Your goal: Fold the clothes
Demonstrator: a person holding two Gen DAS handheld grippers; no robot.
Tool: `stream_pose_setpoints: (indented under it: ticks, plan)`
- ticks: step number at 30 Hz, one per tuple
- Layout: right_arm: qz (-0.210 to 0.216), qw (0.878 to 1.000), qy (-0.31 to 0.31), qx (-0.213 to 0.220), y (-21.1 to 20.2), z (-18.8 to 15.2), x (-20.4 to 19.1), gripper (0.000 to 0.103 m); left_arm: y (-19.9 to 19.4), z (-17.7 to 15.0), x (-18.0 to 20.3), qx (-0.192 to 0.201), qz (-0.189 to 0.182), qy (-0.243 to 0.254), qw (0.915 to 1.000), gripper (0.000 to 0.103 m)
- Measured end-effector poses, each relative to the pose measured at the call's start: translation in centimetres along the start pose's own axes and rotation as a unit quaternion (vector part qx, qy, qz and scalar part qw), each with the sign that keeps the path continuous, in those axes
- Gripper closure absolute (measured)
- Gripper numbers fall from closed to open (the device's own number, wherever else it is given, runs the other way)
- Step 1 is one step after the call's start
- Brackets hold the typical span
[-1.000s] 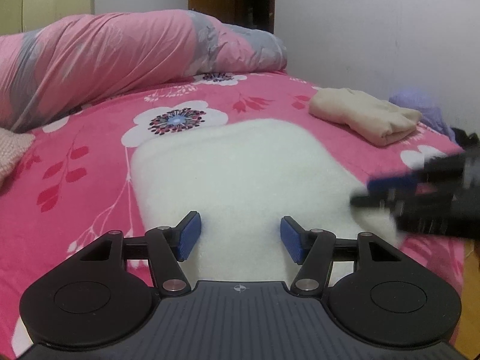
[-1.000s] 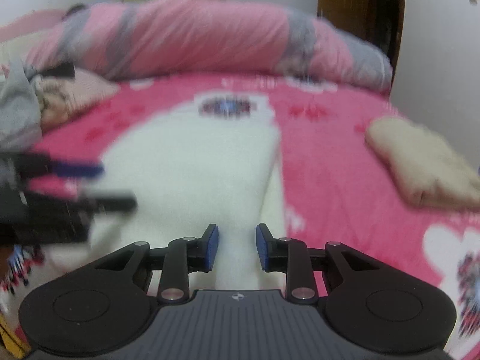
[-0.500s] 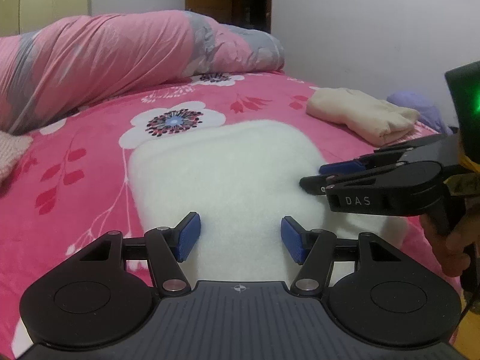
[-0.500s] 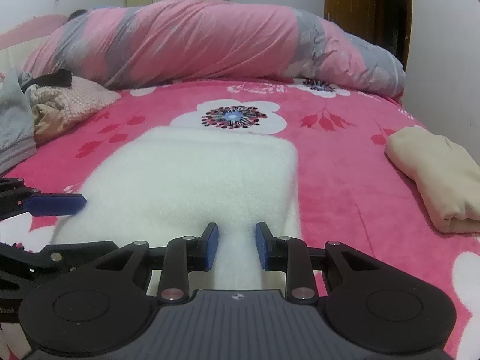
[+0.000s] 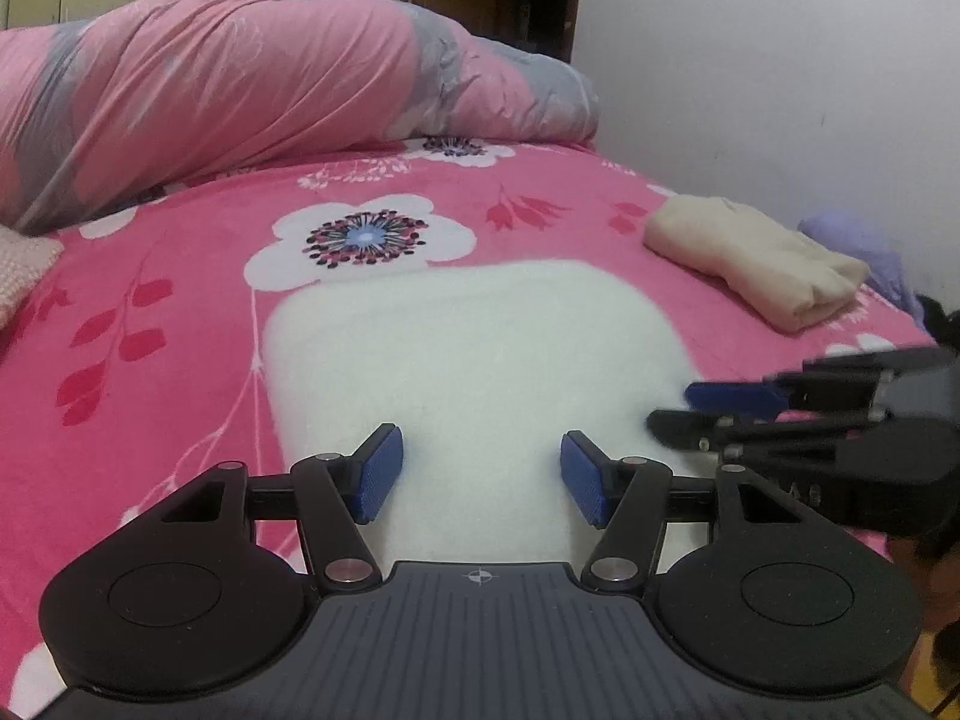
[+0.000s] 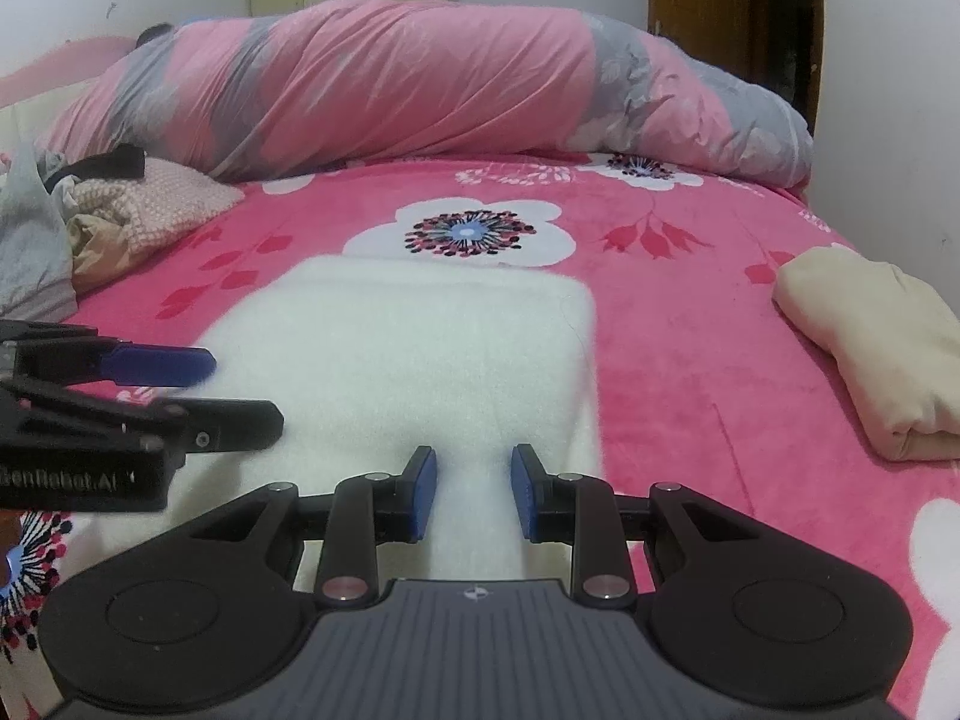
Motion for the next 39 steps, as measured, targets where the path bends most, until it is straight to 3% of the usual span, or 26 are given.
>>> stream_pose_setpoints:
  ticks: [8, 10, 17, 23, 29, 33, 39]
  plan:
    - [0.017, 0.999, 0.009, 0.047, -0.3, 4.7, 0.7, 0.074, 0.0, -0.1, -0.4, -0.002, -0.013, -0.010, 0.9999, 0.043]
    - [0.018, 1.000, 0.010, 0.013, 2.4, 4.4, 0.9, 0.075, -0.1, -0.2, -0.5, -0.001, -0.015, -0.010, 0.9998, 0.043]
    - [0.022, 1.000, 0.014, 0.009, 4.0, 3.2, 1.2, 0.075, -1.5, 1.0, -0.9, 0.042, -0.010, 0.007, 0.9990, 0.045]
    - [0.021, 1.000, 0.015, 0.010, 4.0, 3.0, 1.2, 0.075, 1.6, 2.6, -2.5, 0.004, -0.008, -0.021, 0.9997, 0.045]
    - [0.016, 1.000, 0.013, -0.009, 3.5, 4.7, 0.8, 0.075, 1.7, 1.9, -2.5, 0.012, -0.009, -0.023, 0.9996, 0.044]
    - [0.006, 1.000, 0.008, 0.024, 2.5, 7.2, 0.7, 0.075, 1.7, 1.7, -2.6, 0.014, -0.012, -0.026, 0.9995, 0.044]
    - [0.007, 1.000, 0.025, -0.016, 7.7, 7.5, 2.3, 0.076, 1.8, 1.6, -2.4, 0.016, -0.010, -0.022, 0.9996, 0.044]
Point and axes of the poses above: each gripper's, at about its wrist camera, not at the fingertips, and y roughly the way its jaws point, x to its right, z to its top, the point moved 3 cm from there along y, roughly the way its jaws point, and after that the axes turned 13 degrees about -x, right-handed, at the moved point
